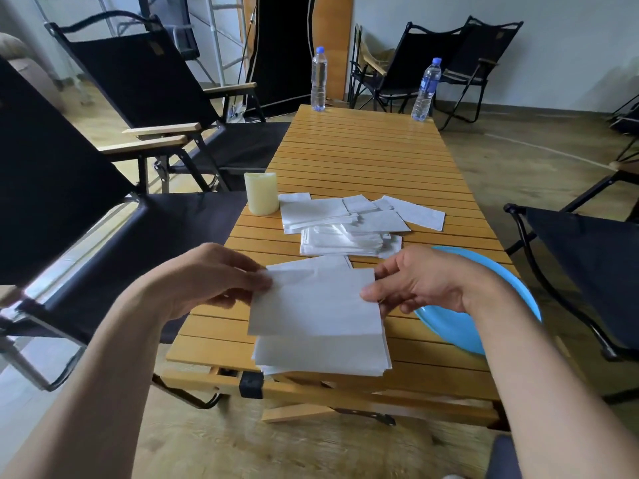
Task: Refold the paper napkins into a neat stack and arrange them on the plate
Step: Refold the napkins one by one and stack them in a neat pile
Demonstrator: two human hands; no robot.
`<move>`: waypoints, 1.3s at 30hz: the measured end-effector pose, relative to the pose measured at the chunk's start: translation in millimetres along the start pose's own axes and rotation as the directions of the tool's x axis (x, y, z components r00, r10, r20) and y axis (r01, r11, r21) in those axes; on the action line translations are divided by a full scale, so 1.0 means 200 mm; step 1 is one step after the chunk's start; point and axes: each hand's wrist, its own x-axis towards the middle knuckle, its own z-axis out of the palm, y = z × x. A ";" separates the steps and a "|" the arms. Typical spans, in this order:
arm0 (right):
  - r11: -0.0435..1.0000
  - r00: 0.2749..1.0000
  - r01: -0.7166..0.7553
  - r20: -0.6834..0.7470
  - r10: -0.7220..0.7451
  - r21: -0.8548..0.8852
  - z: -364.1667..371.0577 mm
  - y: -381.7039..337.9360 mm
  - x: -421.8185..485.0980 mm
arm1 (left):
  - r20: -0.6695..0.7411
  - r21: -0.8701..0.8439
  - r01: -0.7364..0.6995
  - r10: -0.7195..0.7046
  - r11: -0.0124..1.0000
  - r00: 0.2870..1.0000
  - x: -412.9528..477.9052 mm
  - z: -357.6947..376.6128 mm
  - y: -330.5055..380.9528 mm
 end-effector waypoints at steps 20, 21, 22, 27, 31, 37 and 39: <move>0.923 0.972 -0.236 -0.060 0.229 -0.304 0.05 0.02 0.01 | -0.015 0.214 0.161 -0.162 0.963 0.987 0.05 0.08 -0.05; 0.919 0.971 -0.240 -0.056 0.234 -0.312 0.05 0.02 0.01 | -0.024 0.216 0.165 -0.164 0.962 0.986 0.06 0.08 -0.06; 0.914 0.969 -0.246 -0.051 0.243 -0.324 0.05 0.02 0.01 | -0.027 0.225 0.171 -0.170 0.959 0.985 0.06 0.08 -0.06; 0.934 0.973 -0.196 -0.175 0.149 -0.297 0.04 0.04 0.04 | -0.118 0.249 0.158 -0.132 0.955 0.984 0.09 0.08 -0.09; 0.943 0.846 0.041 -0.491 -0.209 -0.330 0.04 0.08 0.17 | -0.246 0.329 0.021 0.064 0.944 0.967 0.15 0.10 -0.11; 0.777 0.855 0.029 -0.387 -0.346 -0.629 0.11 0.16 0.34 | -0.137 0.605 -0.268 0.429 0.750 0.893 0.26 0.21 -0.23; 0.743 0.860 0.038 -0.356 -0.365 -0.668 0.11 0.18 0.36 | -0.120 0.644 -0.279 0.453 0.713 0.883 0.29 0.22 -0.25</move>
